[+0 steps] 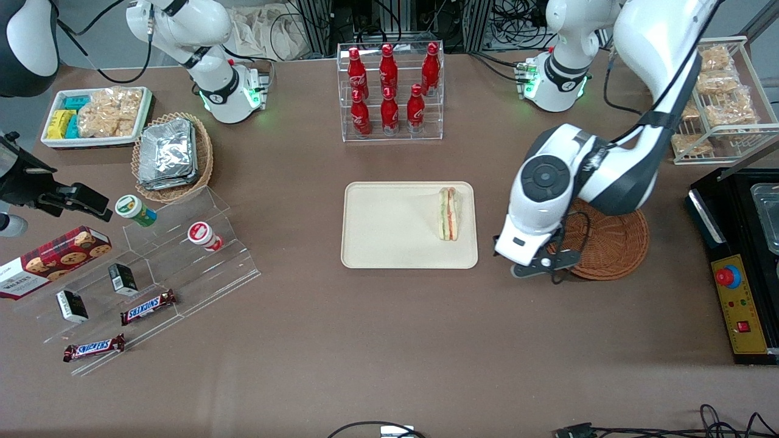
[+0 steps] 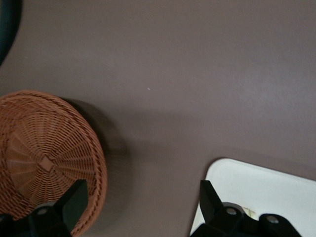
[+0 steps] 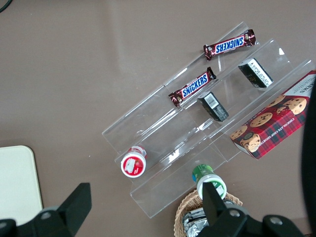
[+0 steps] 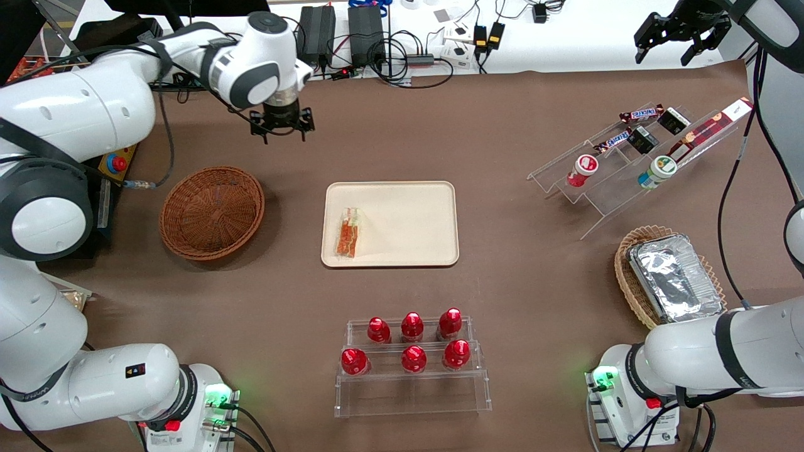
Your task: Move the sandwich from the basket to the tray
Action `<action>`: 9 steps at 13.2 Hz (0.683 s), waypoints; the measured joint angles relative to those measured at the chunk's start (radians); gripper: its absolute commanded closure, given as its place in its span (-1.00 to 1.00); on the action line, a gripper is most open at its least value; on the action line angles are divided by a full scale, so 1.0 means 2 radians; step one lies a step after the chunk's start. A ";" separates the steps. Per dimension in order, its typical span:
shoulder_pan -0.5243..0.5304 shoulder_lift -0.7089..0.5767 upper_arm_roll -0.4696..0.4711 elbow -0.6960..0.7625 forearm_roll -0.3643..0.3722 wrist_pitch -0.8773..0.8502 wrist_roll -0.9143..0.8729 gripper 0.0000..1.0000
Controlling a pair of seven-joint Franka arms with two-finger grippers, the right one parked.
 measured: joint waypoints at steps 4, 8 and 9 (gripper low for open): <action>0.047 -0.043 -0.001 0.002 -0.051 -0.028 0.067 -1.00; 0.072 -0.099 0.045 0.016 -0.123 -0.079 0.203 -1.00; 0.064 -0.117 0.075 0.018 -0.145 -0.090 0.244 -1.00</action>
